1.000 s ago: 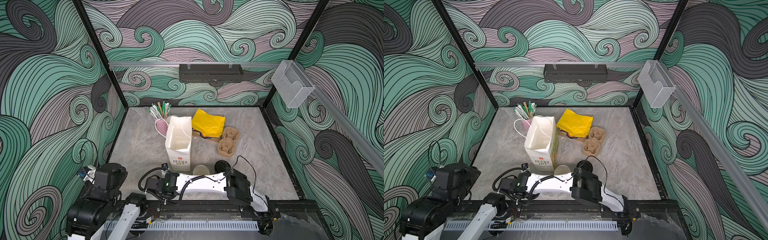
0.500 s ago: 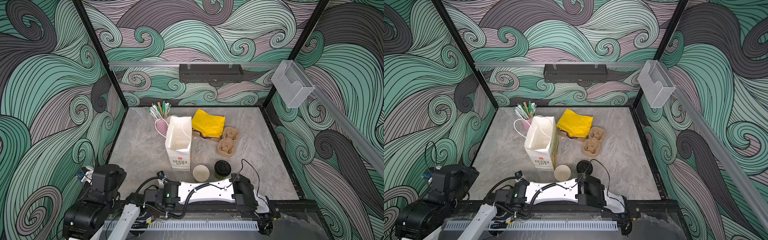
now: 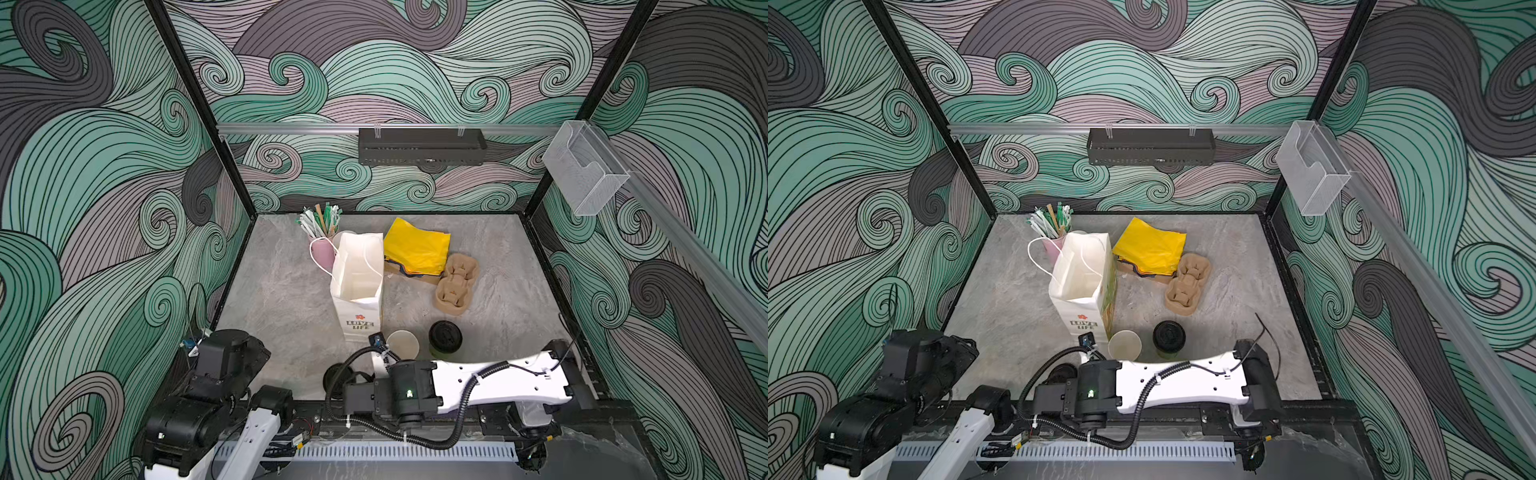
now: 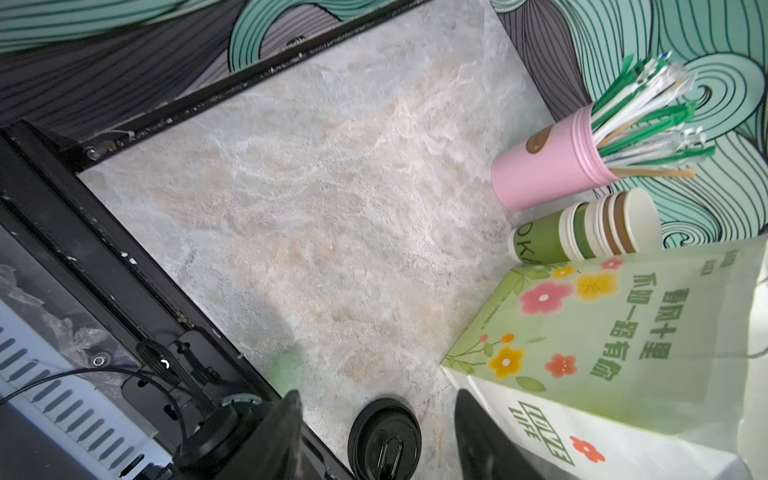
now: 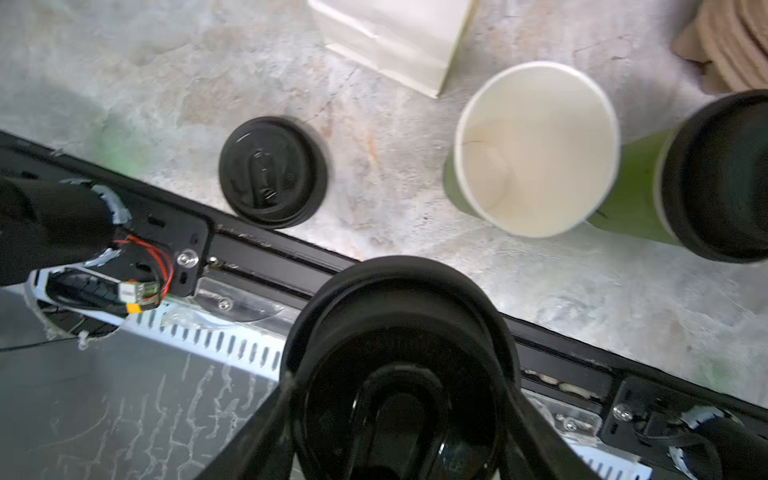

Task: Pack a coffee takeout order
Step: Pick up the lid from the lid, then close the lid on the coffee cup.

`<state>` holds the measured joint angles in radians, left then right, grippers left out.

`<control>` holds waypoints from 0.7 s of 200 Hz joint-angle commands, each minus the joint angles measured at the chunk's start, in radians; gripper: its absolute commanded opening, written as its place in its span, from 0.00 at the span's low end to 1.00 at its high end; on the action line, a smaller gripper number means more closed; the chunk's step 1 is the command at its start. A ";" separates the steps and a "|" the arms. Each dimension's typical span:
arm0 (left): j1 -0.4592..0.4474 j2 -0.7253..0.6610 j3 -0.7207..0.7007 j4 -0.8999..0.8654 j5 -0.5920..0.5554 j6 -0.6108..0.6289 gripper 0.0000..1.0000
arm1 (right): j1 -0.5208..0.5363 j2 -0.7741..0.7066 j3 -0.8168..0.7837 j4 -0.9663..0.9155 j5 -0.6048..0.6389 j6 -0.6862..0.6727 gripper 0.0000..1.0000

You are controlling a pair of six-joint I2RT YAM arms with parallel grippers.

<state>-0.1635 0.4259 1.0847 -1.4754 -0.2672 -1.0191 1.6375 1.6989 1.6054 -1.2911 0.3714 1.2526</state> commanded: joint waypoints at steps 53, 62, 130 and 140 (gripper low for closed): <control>0.007 -0.034 -0.187 0.164 0.402 0.033 0.63 | -0.148 -0.158 -0.178 0.030 0.096 -0.066 0.67; 0.007 -0.035 -0.221 0.185 0.441 0.025 0.63 | -0.175 -0.173 -0.215 0.086 0.078 -0.113 0.67; 0.007 -0.100 -0.311 0.203 0.472 -0.018 0.64 | -0.304 -0.174 -0.313 0.281 0.009 -0.269 0.67; 0.008 -0.103 -0.320 0.207 0.479 -0.023 0.64 | -0.310 -0.170 -0.318 0.298 0.004 -0.279 0.67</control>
<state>-0.1635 0.3401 0.7849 -1.2903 0.1806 -1.0248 1.3453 1.5238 1.3056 -1.0660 0.3973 1.0267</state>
